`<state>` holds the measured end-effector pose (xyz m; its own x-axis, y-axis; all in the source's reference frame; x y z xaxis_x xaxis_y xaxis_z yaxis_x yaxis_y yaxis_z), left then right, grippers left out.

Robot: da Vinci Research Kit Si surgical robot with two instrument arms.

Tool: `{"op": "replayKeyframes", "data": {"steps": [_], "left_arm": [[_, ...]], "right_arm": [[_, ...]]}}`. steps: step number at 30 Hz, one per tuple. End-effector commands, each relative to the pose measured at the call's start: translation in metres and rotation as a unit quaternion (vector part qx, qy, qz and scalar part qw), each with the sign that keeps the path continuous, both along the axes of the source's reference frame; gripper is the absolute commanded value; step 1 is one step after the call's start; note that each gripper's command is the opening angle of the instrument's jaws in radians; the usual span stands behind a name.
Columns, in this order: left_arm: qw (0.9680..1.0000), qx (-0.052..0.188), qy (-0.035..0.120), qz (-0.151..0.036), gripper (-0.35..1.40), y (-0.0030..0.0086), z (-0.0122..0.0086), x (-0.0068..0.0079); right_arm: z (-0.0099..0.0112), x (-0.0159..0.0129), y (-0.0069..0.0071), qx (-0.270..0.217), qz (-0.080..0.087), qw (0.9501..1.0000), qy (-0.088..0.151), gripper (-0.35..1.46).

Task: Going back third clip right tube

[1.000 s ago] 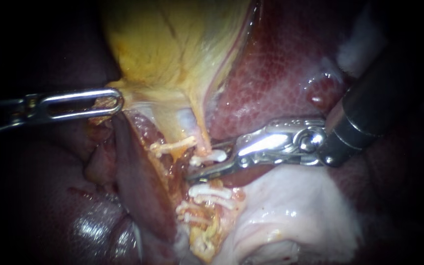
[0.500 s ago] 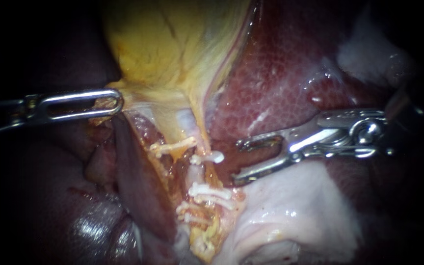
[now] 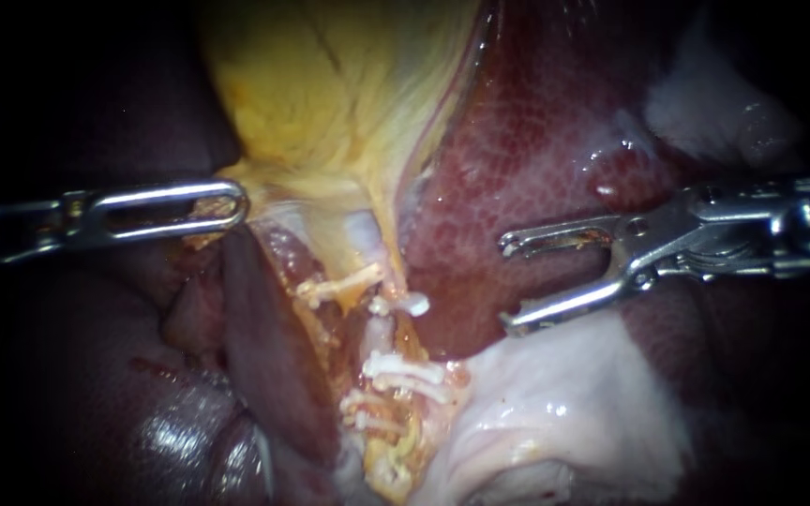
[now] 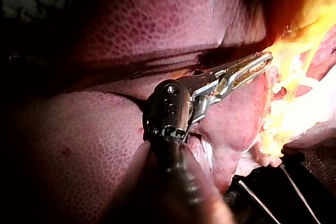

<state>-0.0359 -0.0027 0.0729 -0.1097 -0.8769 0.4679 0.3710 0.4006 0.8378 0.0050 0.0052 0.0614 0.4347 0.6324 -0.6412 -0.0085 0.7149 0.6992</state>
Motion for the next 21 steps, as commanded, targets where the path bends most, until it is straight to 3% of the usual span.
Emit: {"op": "replayKeyframes", "data": {"steps": [1,4,8,21], "left_arm": [[1.0000,0.000,0.002,0.002,-0.35,0.0001,0.0005,-0.0009],[1.0000,0.001,0.004,0.006,-0.35,0.0001,0.0015,-0.0029],[0.9999,0.001,0.003,0.010,-0.35,0.0000,0.0019,-0.0043],[0.9999,0.001,0.004,0.015,-0.35,-0.0002,0.0021,-0.0046]], "right_arm": [[0.0001,0.0000,-0.0001,0.000,0.000,1.0000,0.000,0.60],[0.0001,0.0000,-0.0002,0.001,-0.002,1.0000,0.001,0.60],[0.0000,0.0000,-0.0004,0.001,-0.003,1.0000,0.002,0.60],[-0.0002,0.0000,-0.0005,0.002,-0.005,1.0000,0.003,0.60]]}}
